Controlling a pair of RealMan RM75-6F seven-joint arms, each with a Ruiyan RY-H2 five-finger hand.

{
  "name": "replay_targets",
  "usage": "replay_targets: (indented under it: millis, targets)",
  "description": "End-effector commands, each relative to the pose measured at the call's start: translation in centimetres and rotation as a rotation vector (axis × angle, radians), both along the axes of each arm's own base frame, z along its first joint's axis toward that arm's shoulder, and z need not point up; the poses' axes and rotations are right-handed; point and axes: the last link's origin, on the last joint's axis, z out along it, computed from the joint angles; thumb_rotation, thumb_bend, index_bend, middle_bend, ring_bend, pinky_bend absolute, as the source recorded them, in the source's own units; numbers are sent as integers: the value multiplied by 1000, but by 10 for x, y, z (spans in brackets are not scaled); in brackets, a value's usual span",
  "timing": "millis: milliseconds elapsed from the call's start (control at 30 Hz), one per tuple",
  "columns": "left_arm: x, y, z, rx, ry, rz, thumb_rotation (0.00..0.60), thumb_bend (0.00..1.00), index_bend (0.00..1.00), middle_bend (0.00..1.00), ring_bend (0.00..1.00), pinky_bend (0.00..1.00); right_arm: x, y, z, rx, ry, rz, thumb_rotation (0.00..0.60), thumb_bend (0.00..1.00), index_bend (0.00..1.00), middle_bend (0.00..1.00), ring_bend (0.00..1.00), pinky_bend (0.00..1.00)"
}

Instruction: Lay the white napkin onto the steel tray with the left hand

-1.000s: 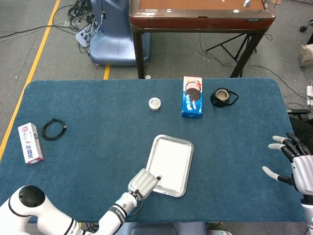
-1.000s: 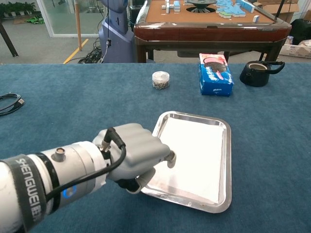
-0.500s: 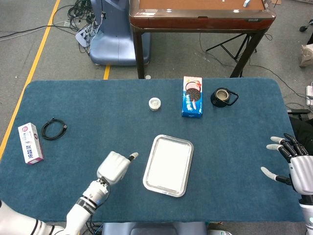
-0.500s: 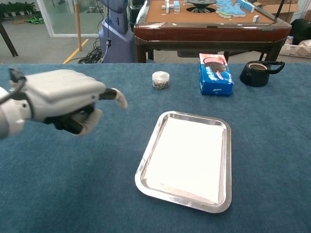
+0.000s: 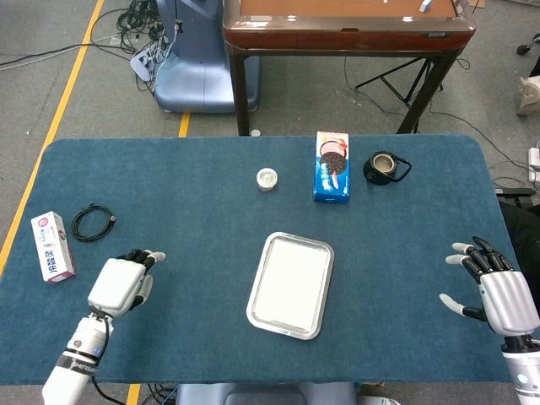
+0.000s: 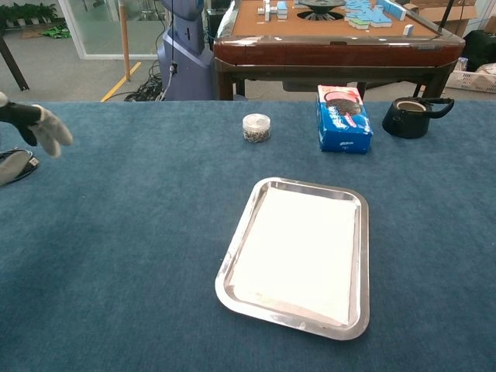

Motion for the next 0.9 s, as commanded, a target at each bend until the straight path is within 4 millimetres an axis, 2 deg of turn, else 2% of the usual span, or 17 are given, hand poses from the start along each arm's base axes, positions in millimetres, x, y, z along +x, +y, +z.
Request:
replay_targets:
  millis: [33,167,233,333,400,467,533,600,633,667,733,900]
  targets:
    - [-25,-17,17,40,20,25,600,585,324,289,229,363,1,2,-3,13,19,-19,600,26,367,264,120,234]
    - [-41,-35,25,54,3,100,600,572,336,289,229,344,2,2,-8,24,27,-28,600,26,367,264,120,234]
    - [-48,-43,29,64,-18,114,600,568,342,289,216,300,1,2,-11,39,33,-30,600,26,367,264,120,234]
    - [-55,-52,33,73,-45,110,600,493,356,280,140,158,1,2,-16,55,39,-31,600,25,367,264,120,234]
    - [-58,-54,36,98,-55,87,600,455,391,251,45,47,1,1,-18,61,41,-31,600,25,367,264,120,234]
    - [-63,-56,37,126,-66,70,600,448,454,216,3,22,2,1,-20,65,41,-31,600,25,367,264,120,234]
    - [-69,-56,38,121,-83,62,600,448,498,202,0,84,2,2,-21,70,43,-28,600,25,367,264,120,234]
    - [-78,-56,38,96,-69,68,600,436,518,226,42,290,2,2,-22,70,44,-26,600,26,367,264,120,234]
    - [-85,-56,38,83,-56,79,600,422,518,253,89,371,2,2,-22,68,46,-27,600,26,367,264,120,234]
    - [-90,-56,38,74,-46,93,600,409,516,275,126,411,2,2,-22,66,49,-29,600,26,367,264,120,234]
    - [-96,-54,36,48,-28,119,600,394,512,295,161,442,1,1,-22,63,53,-33,600,26,367,264,120,234]
    - [-95,-47,37,52,-88,133,600,391,505,313,184,448,-2,1,-21,61,54,-43,600,26,367,264,120,234]
